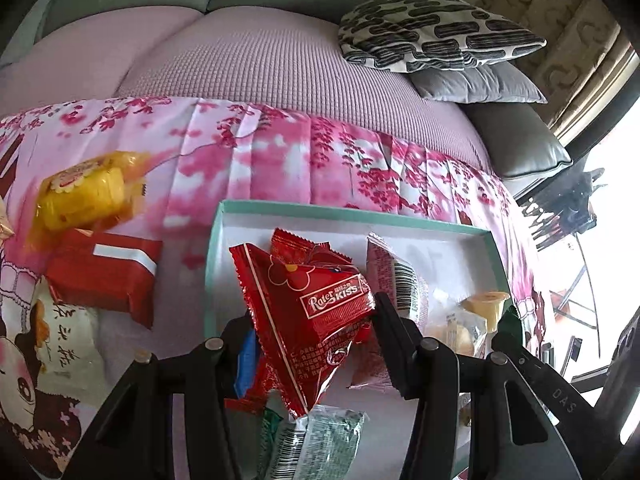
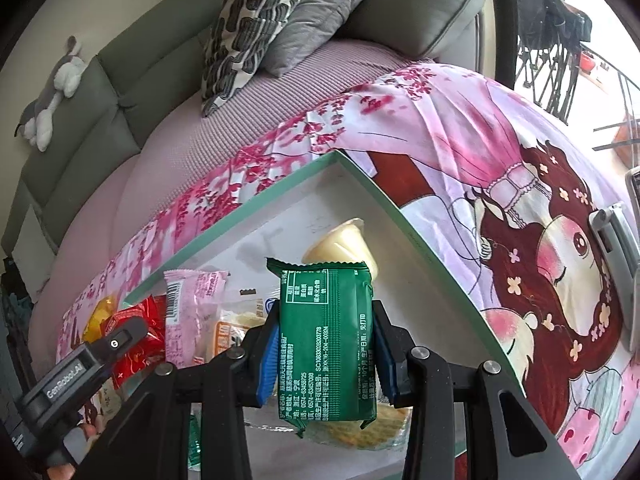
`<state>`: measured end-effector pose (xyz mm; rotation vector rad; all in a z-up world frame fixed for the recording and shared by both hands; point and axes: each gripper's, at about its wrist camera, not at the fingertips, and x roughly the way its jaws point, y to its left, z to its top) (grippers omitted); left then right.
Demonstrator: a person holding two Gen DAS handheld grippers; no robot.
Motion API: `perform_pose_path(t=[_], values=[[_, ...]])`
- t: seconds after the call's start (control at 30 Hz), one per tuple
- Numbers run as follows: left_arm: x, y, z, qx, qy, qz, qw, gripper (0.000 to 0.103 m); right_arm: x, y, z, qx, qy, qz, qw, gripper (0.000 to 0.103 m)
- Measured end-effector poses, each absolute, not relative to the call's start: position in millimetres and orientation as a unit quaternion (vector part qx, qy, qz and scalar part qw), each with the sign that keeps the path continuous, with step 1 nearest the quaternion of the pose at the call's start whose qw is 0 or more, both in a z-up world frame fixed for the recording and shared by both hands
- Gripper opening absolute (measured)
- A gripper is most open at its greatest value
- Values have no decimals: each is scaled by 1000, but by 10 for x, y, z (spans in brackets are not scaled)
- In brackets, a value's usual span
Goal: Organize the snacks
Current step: 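Lower both packs into the tray and open both tools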
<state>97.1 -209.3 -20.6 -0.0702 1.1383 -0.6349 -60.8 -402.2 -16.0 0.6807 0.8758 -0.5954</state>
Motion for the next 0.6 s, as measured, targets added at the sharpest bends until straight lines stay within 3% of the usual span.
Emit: perform_pose_path(t=[0.6], values=[[888, -2051, -29, -23, 533, -291, 794, 57, -639, -4028, -119, 314, 413, -284, 807, 44]])
